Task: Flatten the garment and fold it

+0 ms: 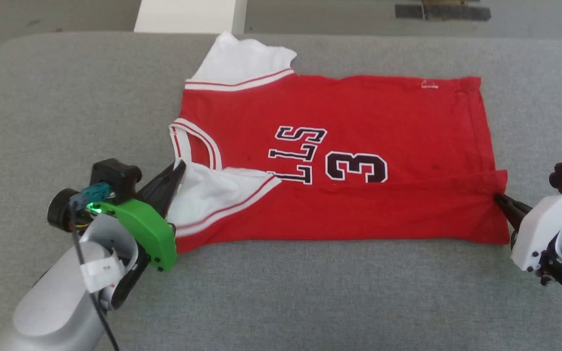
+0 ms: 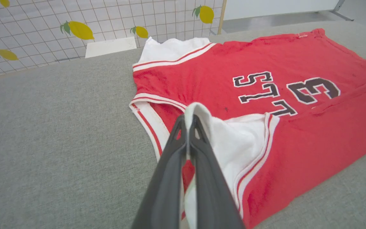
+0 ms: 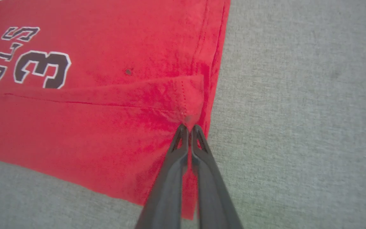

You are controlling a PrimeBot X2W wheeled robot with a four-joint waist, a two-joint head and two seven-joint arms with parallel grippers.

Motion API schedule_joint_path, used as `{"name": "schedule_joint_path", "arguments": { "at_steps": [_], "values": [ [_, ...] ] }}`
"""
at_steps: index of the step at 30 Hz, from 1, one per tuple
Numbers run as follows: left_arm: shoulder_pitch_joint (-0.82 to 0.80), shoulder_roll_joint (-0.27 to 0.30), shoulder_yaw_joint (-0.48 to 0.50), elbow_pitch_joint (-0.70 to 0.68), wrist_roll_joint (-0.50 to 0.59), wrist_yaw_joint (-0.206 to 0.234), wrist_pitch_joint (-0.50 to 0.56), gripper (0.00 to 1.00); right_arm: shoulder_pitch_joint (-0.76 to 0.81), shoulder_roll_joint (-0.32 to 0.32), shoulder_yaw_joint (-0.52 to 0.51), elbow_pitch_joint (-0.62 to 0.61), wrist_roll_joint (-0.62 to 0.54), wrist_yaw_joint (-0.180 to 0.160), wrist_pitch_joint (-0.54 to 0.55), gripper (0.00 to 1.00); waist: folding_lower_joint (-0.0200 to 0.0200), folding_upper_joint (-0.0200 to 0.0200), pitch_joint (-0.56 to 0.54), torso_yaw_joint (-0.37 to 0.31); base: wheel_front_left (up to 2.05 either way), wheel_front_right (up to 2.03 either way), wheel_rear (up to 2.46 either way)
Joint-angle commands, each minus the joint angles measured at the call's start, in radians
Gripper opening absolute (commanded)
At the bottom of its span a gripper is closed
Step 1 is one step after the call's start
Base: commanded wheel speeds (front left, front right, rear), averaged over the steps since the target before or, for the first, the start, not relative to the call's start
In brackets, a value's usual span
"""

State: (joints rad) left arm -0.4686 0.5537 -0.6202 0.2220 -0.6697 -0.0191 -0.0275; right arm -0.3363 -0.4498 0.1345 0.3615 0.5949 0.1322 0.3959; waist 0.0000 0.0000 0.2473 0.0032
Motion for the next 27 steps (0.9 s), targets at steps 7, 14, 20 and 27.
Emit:
{"name": "schedule_joint_path", "arguments": {
  "at_steps": [7,14,20,27],
  "values": [
    [-0.061,-0.084,-0.029,0.207,0.018,-0.003,-0.021,1.00,-0.052,0.016,0.044,0.082,-0.057,-0.002,-0.005,1.00,0.0000,0.0000,0.022,0.011,0.00,0.00,0.00],
    [-0.035,-0.154,0.005,0.302,-0.031,0.012,-0.109,1.00,-0.037,0.020,0.034,0.107,-0.137,-0.002,-0.009,1.00,0.0000,0.0000,-0.045,0.026,0.00,0.00,0.00],
    [0.068,-0.183,0.055,0.278,-0.102,0.056,-0.154,1.00,0.027,0.091,-0.059,0.040,-0.241,-0.002,0.029,1.00,0.0000,0.0000,-0.102,0.030,0.00,0.00,0.00],
    [0.178,-0.174,0.079,0.166,-0.160,0.153,-0.078,1.00,0.143,0.216,-0.192,-0.171,-0.342,-0.002,0.106,1.00,0.0000,0.0000,-0.115,0.021,0.00,0.00,0.00]
  ]
}}
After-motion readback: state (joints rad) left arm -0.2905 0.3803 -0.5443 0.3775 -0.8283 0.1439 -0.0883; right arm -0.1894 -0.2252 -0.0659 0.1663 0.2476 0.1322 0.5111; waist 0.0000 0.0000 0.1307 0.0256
